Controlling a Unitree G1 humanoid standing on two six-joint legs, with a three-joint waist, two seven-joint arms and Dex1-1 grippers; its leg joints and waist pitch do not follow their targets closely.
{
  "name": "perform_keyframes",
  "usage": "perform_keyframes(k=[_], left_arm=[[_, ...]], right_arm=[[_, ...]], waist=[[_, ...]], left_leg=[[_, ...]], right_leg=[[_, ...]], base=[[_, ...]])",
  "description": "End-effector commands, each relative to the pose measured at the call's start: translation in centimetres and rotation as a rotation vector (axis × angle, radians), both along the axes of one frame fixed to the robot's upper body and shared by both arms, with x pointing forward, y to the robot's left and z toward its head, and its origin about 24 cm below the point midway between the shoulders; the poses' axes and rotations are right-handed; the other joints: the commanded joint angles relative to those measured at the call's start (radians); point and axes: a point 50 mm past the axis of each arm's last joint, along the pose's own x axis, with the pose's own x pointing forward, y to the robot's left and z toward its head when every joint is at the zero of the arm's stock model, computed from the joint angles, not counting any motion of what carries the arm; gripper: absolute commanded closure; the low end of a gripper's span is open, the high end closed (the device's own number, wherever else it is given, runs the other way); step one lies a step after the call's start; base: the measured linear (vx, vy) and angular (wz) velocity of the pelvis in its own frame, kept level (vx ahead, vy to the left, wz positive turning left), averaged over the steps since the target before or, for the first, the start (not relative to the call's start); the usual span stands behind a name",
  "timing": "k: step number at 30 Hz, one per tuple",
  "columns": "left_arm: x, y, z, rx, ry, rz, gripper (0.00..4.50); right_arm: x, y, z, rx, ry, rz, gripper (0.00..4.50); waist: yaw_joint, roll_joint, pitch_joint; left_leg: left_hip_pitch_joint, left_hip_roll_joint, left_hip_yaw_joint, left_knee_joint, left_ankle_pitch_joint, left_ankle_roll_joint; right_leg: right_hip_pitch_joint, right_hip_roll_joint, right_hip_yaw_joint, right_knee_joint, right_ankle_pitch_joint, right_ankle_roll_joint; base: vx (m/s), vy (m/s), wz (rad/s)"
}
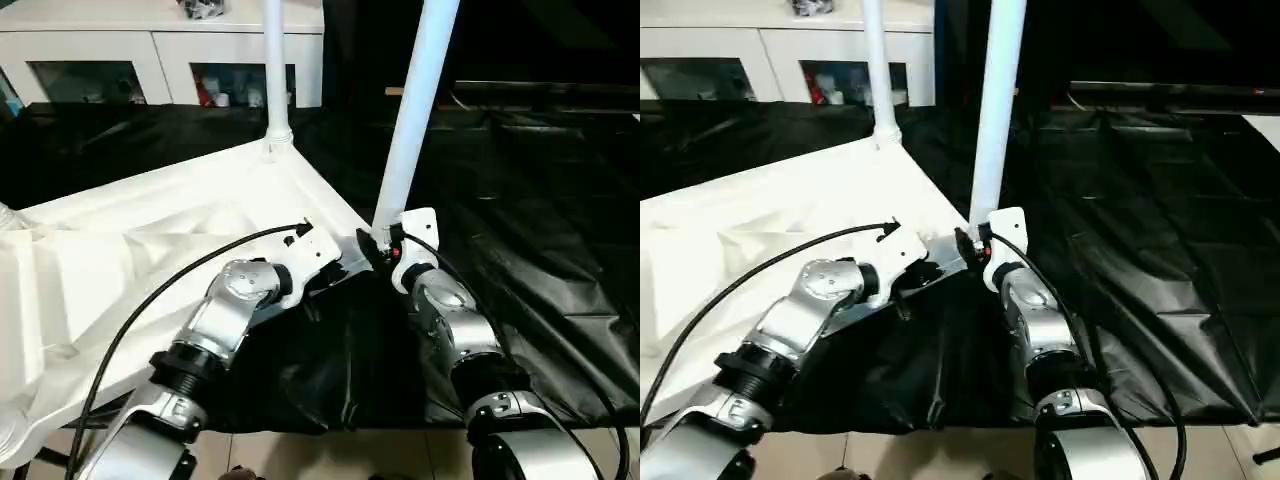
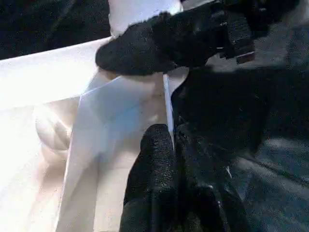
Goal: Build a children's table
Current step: Rotate leg to tighten
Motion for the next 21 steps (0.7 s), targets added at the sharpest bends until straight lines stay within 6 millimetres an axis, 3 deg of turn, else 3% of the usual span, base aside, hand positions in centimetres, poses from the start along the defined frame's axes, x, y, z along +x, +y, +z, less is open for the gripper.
perform_keyframes(k=[1,3,4,5,6,7,8,10,11,17,21], left_arm=[[-1.1,-0.5,-0.4,0.019,0.03,-0.135,4.5],[-1.2,0.0,-0.4,0.027,0.038,-0.154,4.5],[-1.3,0.5,-0.4,0.031,0.046,-0.169,4.5],[-1.3,0.5,-0.4,0.031,0.046,-0.169,4.5],[-1.4,1.2,-0.2,0.036,0.057,-0.198,4.5],[-1.4,1.2,-0.2,0.036,0.057,-0.198,4.5],[-1.5,1.9,0.0,0.034,0.072,-0.23,4.5],[-1.6,2.2,0.2,0.034,0.074,-0.245,4.5],[-1.7,2.6,0.3,0.034,0.085,-0.27,4.5],[-1.8,3.2,0.8,0.035,0.103,-0.314,4.5],[-1.7,3.4,0.8,0.046,0.108,-0.328,4.5]], right_arm=[[-0.3,1.3,0.2,-0.043,-0.005,0.191,1.01],[-0.4,1.0,0.3,-0.045,0.0,0.257,1.01],[-0.7,0.9,0.4,-0.051,0.002,0.327,1.01],[-0.7,0.9,0.4,-0.051,0.002,0.327,1.01],[-1.3,0.7,0.6,-0.055,0.012,0.462,1.01],[-1.3,0.7,0.6,-0.055,0.012,0.462,1.01],[-2.0,0.6,0.6,-0.055,0.043,0.601,1.01],[-2.4,0.5,0.6,-0.059,0.062,0.678,1.01],[-3.2,0.3,0.6,-0.076,0.088,0.799,1.01],[-4.1,0.0,1.0,-0.033,0.141,0.959,1.01],[-4.9,0.0,0.7,-0.053,0.172,1.039,1.37]], waist=[[0.003,-0.008,-0.056],[0.001,-0.005,-0.055],[-0.002,-0.013,-0.056],[0.0,-0.01,-0.056],[-0.001,-0.008,-0.056],[-0.002,-0.01,-0.056],[0.001,-0.011,-0.055],[0.003,-0.011,-0.054],[0.008,-0.01,-0.053],[0.027,-0.009,-0.052],[0.03,-0.009,-0.052]], left_leg=[[-0.006,0.019,0.001,-0.061,-0.189,0.058],[-0.006,0.021,0.003,-0.06,-0.178,0.068],[-0.007,0.022,0.003,-0.059,-0.176,0.077],[-0.006,0.022,0.002,-0.059,-0.175,0.079],[-0.008,0.023,0.002,-0.058,-0.163,0.082],[-0.006,0.023,0.002,-0.058,-0.172,0.088],[-0.006,0.023,0.003,-0.056,-0.17,0.092],[-0.006,0.025,0.005,-0.055,-0.165,0.101],[-0.005,0.027,0.005,-0.055,-0.167,0.104],[0.001,0.03,0.007,-0.056,-0.17,0.098],[0.001,0.028,0.005,-0.057,-0.171,0.084]], right_leg=[[0.053,-0.055,0.05,-0.069,-0.226,-0.188],[0.052,-0.054,0.05,-0.067,-0.199,-0.202],[0.054,-0.052,0.05,-0.064,-0.187,-0.207],[0.054,-0.054,0.049,-0.063,-0.186,-0.211],[0.054,-0.055,0.051,-0.061,-0.173,-0.218],[0.055,-0.053,0.049,-0.061,-0.172,-0.222],[0.055,-0.053,0.05,-0.06,-0.169,-0.226],[0.056,-0.052,0.049,-0.059,-0.16,-0.232],[0.055,-0.052,0.048,-0.059,-0.163,-0.234],[0.051,-0.056,0.051,-0.057,-0.182,-0.243],[0.052,-0.055,0.051,-0.057,-0.172,-0.241]], base=[[0.0,0.0,0.0],[0.0,0.0,0.0],[0.0,0.0,0.0],[0.0,0.0,0.0],[0.0,0.0,0.0],[0.0,0.0,0.0],[0.0,0.0,0.0],[0.0,0.0,0.0],[0.0,0.0,0.0],[0.0,0.0,0.0],[0.0,0.0,0.0]])
